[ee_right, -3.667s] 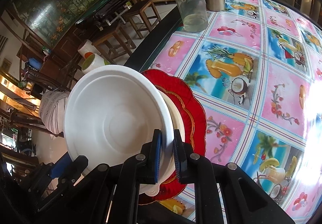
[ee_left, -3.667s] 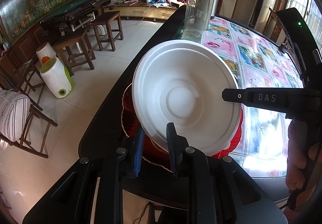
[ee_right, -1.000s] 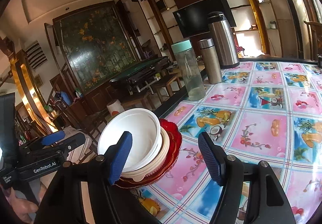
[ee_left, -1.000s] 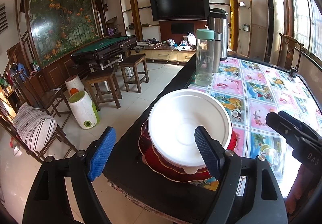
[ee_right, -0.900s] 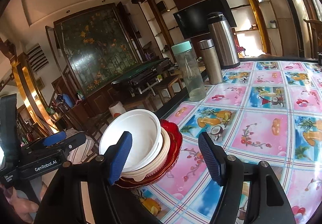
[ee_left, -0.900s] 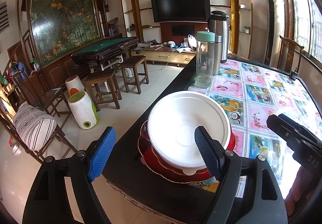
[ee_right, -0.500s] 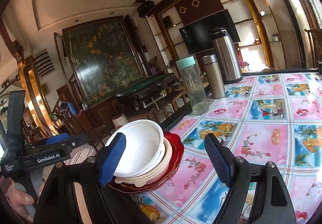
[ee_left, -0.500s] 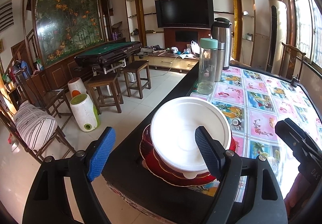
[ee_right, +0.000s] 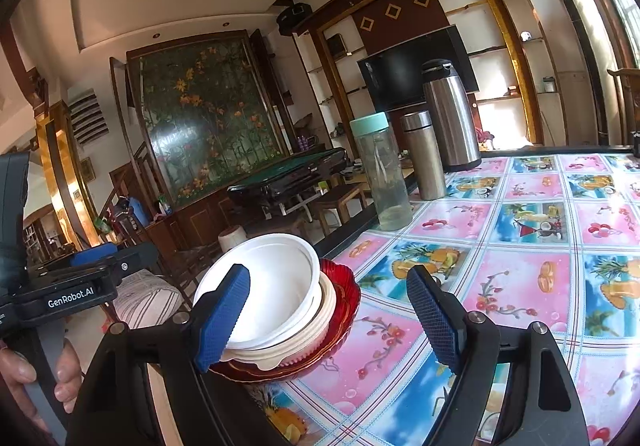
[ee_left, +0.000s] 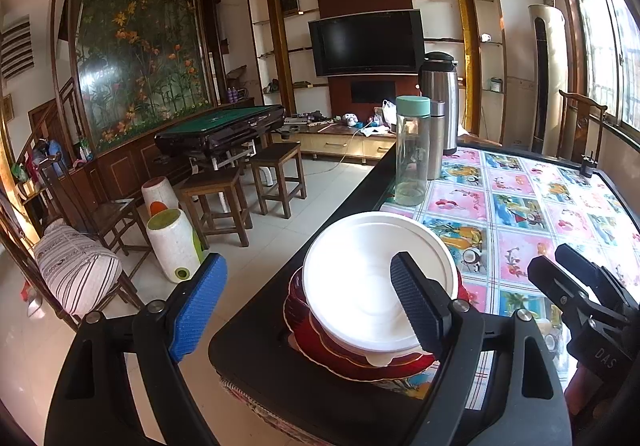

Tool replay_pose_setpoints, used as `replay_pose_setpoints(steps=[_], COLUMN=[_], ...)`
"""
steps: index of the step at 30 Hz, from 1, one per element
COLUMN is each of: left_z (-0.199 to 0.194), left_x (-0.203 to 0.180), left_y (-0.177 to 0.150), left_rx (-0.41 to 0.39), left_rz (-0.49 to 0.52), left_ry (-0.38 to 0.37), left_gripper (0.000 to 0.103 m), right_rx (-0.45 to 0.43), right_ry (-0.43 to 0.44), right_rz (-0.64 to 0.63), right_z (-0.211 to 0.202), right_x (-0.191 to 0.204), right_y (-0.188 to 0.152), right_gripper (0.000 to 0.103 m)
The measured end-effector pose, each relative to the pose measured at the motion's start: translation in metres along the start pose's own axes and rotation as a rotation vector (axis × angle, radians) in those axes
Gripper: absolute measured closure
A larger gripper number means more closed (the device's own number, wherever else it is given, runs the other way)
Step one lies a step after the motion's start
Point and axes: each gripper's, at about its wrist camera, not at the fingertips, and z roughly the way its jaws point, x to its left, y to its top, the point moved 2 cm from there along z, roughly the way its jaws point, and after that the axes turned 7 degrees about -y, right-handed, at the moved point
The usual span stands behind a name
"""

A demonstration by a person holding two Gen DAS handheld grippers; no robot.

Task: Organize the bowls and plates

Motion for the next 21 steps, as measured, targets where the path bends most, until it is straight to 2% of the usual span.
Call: replay_pose_setpoints(steps=[6,11,21], left_z=[0.004,0.006,0.015], left_x=[-0.003,-0.005,-0.009], left_y=[-0.001,-0.002,-0.007], left_rx=[0.018,0.034,0.104], left_rz=[0.001,-0.006,-0.032], left_ry=[-0.009,-0.025,-0.091], left_gripper=[0.018,0.018,0.018], right_rx=[0.007,0.01,0.012], right_ry=[-0.008,-0.012,-0.012], right_rz=[0.038,0.018,0.002], right_z=[0.003,0.003,0.004], right_x=[-0.01,-0.007,-0.002], right_y=[-0.001,-0.002,-0.005], right_gripper=[0.021,0.021,0.02])
